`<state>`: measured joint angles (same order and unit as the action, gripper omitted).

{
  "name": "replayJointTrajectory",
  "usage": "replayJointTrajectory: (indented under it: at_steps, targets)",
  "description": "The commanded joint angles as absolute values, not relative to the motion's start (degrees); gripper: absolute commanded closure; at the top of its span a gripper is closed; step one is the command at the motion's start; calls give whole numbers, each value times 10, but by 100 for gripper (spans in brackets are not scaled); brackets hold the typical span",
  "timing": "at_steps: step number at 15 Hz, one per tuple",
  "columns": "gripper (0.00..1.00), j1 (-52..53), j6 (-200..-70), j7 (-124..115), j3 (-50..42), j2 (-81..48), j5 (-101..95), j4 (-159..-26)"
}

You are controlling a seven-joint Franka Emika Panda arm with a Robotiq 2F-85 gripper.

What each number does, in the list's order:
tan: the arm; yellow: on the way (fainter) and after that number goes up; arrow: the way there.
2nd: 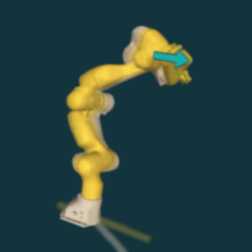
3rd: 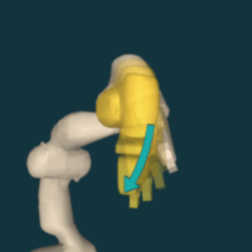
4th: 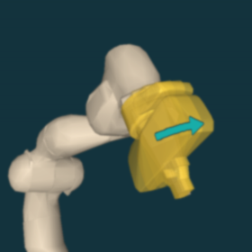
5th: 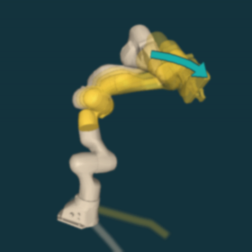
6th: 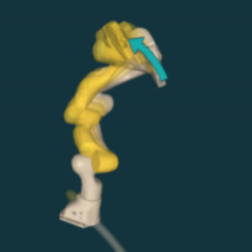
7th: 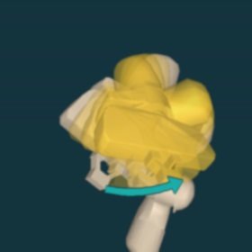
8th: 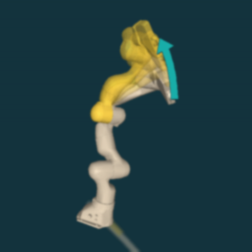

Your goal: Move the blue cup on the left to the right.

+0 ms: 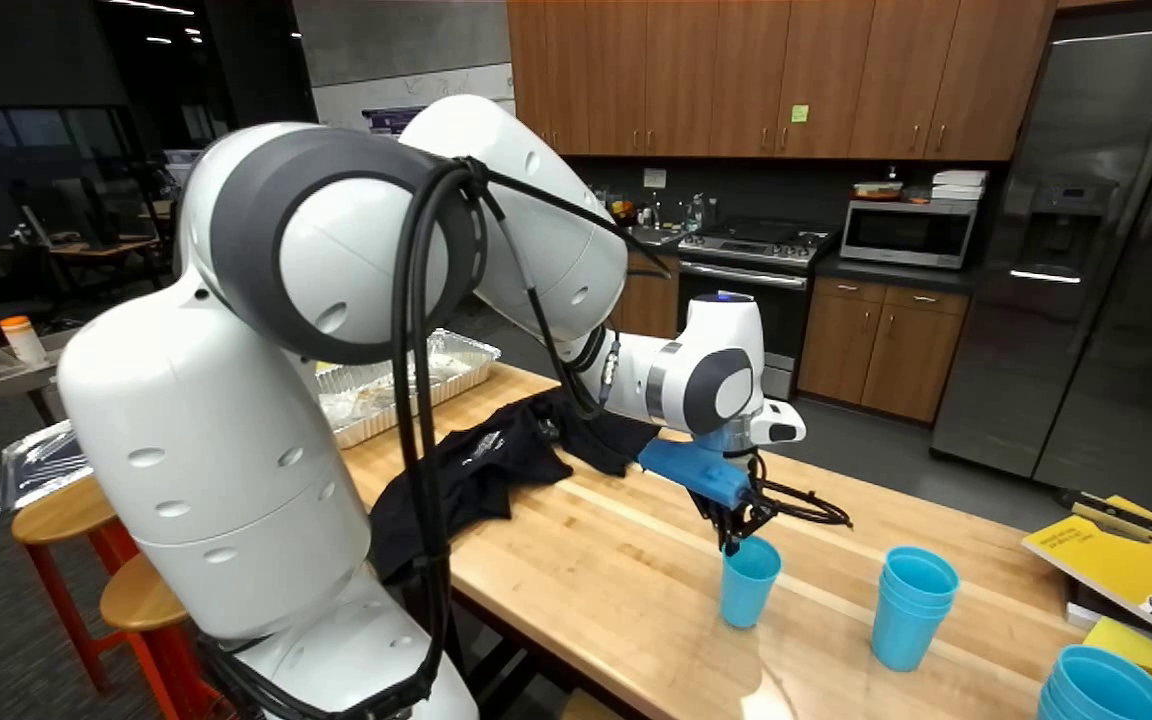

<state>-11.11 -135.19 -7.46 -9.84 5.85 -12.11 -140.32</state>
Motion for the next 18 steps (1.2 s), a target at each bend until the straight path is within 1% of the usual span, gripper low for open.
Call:
replayJointTrajectory:
  at_steps: [1, 6, 9, 10, 12, 13, 14, 15, 18]
  targets:
    - [60, -111, -1353, -85, -95, 55, -118, -1402]
    - [27, -107, -1348, -98, -89, 54, -120, -1395]
    - [5, -108, -1351, -92, -89, 54, -121, -1399]
    - [24, -108, -1351, -93, -88, 54, -121, -1399]
    - [10, -108, -1351, -93, -88, 54, -121, -1400]
    - [5, -108, -1351, -93, -88, 54, -121, -1400]
    - [4, -108, -1351, -93, -88, 54, -121, -1400]
    - [1, -106, -1341, -90, -87, 58, -112, -1398]
    - [0, -102, -1295, -107, -81, 63, -111, -1380]
